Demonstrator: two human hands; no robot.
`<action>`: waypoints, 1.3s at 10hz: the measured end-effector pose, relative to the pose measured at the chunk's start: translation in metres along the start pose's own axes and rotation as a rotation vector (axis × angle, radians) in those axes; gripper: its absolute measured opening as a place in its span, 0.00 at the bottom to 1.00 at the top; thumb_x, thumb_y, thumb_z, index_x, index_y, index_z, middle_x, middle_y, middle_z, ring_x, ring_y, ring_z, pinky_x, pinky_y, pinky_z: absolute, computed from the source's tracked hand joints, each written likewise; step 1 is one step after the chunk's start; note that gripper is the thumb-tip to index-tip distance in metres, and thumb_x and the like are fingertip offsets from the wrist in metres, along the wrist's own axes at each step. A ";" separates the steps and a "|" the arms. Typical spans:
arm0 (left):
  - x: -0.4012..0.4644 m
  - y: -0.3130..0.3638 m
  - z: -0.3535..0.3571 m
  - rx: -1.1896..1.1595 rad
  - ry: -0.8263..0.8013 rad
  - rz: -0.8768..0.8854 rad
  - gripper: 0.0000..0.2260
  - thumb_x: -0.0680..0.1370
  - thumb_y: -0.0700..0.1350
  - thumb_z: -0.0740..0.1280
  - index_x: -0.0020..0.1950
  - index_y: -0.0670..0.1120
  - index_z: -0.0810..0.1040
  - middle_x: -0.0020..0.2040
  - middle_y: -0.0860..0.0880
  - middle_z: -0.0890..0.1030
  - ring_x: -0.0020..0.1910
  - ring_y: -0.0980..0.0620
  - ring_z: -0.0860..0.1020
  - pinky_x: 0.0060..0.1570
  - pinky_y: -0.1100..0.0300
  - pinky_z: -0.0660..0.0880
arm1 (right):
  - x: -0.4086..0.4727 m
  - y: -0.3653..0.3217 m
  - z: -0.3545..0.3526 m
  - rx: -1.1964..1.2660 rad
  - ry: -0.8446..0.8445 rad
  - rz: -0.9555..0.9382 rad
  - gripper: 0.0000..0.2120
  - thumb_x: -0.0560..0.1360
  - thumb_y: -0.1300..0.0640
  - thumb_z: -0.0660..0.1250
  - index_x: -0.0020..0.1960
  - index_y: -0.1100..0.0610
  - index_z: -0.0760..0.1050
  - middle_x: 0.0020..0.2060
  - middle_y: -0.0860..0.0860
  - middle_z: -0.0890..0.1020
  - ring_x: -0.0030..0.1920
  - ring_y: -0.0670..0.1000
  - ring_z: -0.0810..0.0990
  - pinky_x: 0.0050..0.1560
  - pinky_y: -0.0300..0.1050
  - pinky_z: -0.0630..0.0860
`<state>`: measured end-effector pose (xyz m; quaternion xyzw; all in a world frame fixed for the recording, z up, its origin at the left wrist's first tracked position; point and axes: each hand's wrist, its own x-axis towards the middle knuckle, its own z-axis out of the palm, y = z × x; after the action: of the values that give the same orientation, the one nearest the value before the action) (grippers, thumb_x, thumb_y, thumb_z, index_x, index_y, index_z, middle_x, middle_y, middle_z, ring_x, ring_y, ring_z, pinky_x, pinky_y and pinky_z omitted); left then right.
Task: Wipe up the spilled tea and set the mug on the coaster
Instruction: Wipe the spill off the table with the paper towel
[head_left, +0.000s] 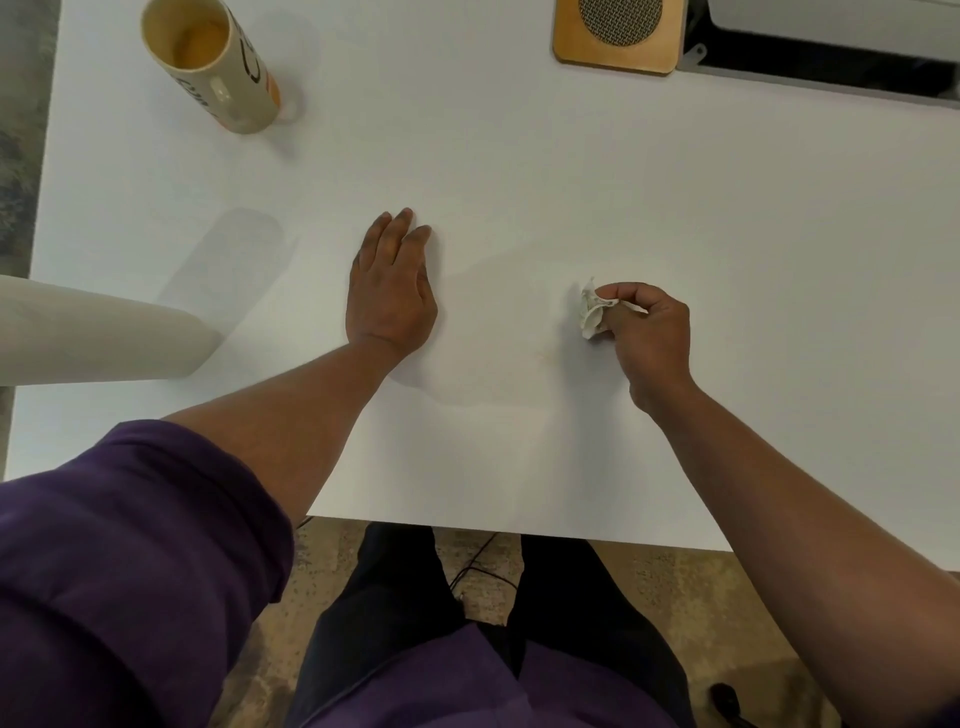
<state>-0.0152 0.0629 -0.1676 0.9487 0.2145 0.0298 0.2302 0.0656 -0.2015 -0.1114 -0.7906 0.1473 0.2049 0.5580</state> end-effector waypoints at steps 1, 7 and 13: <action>0.000 0.000 0.000 -0.002 0.005 0.001 0.18 0.83 0.41 0.55 0.73 0.45 0.72 0.78 0.46 0.68 0.79 0.44 0.60 0.77 0.49 0.58 | -0.002 0.009 -0.004 -0.166 -0.135 -0.129 0.18 0.68 0.66 0.71 0.52 0.47 0.80 0.59 0.53 0.78 0.50 0.51 0.82 0.44 0.36 0.78; -0.001 0.000 0.000 -0.013 -0.001 -0.007 0.19 0.83 0.41 0.55 0.74 0.45 0.72 0.79 0.46 0.67 0.80 0.44 0.60 0.77 0.50 0.58 | -0.040 0.054 0.007 -0.696 0.028 -0.595 0.12 0.68 0.73 0.70 0.47 0.61 0.84 0.48 0.56 0.85 0.45 0.60 0.81 0.48 0.47 0.75; 0.000 -0.001 0.002 -0.010 0.004 -0.004 0.19 0.83 0.42 0.55 0.73 0.46 0.72 0.78 0.46 0.68 0.80 0.44 0.60 0.77 0.50 0.57 | -0.039 0.045 0.023 -0.636 0.092 -0.543 0.06 0.75 0.61 0.71 0.52 0.58 0.83 0.41 0.54 0.85 0.42 0.58 0.81 0.45 0.47 0.73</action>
<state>-0.0156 0.0628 -0.1694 0.9471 0.2169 0.0321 0.2345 0.0071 -0.1951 -0.1363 -0.9418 -0.1122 0.0502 0.3129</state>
